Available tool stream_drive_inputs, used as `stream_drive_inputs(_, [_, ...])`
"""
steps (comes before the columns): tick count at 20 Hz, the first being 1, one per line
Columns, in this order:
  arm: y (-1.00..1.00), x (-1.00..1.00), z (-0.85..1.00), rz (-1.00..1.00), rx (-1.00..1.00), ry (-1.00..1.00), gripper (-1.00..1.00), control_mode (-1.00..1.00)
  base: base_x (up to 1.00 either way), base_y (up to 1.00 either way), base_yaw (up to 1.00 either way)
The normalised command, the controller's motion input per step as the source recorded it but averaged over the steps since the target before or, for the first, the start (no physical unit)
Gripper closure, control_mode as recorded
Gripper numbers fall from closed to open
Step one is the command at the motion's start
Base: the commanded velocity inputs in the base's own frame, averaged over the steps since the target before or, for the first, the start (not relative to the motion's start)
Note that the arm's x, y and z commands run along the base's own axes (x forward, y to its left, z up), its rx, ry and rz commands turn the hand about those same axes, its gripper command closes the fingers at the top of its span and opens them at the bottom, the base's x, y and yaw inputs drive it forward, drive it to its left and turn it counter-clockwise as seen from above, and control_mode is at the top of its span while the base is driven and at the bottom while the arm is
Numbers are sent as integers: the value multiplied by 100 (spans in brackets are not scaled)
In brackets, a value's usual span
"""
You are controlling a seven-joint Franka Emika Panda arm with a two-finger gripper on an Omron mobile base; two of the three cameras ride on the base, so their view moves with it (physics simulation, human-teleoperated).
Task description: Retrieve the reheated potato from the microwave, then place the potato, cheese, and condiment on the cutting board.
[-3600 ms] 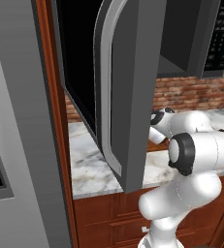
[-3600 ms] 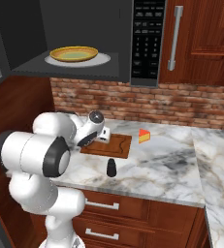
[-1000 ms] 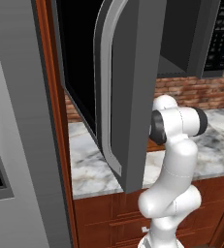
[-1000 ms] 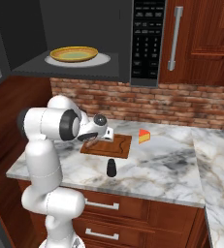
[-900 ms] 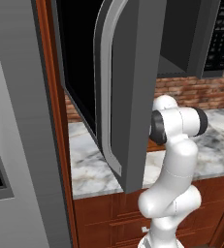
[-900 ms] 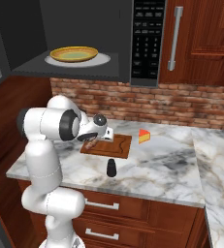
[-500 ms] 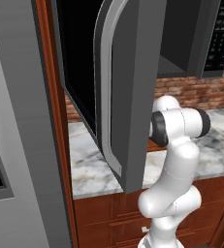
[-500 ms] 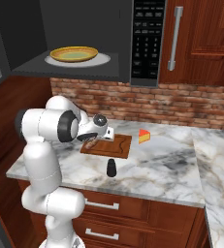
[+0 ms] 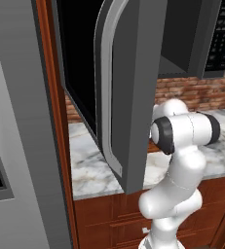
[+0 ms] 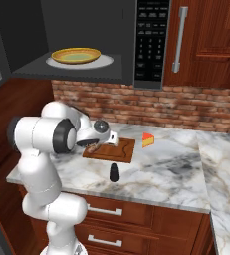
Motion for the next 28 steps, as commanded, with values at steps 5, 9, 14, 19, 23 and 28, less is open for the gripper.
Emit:
stream_drive_inputs(5, [-15, -45, 27, -15, 0, 0, -100, -100, 0, 0, 0])
stream_drive_inputs(9, [-16, -31, 36, -17, 0, 0, -100, -100, 0, 0, 0])
stream_drive_inputs(14, [-15, -24, 45, -14, 0, 0, -100, -100, 0, 0, 0])
stream_drive_inputs(19, [-18, -27, 49, -10, 0, 1, -100, -100, 0, 0, 0])
stream_drive_inputs(23, [-18, -25, 51, -2, 0, 4, -100, -100, 0, 0, 0])
stream_drive_inputs(28, [-15, -16, 56, 0, 0, 2, -100, -100, 0, 0, 0])
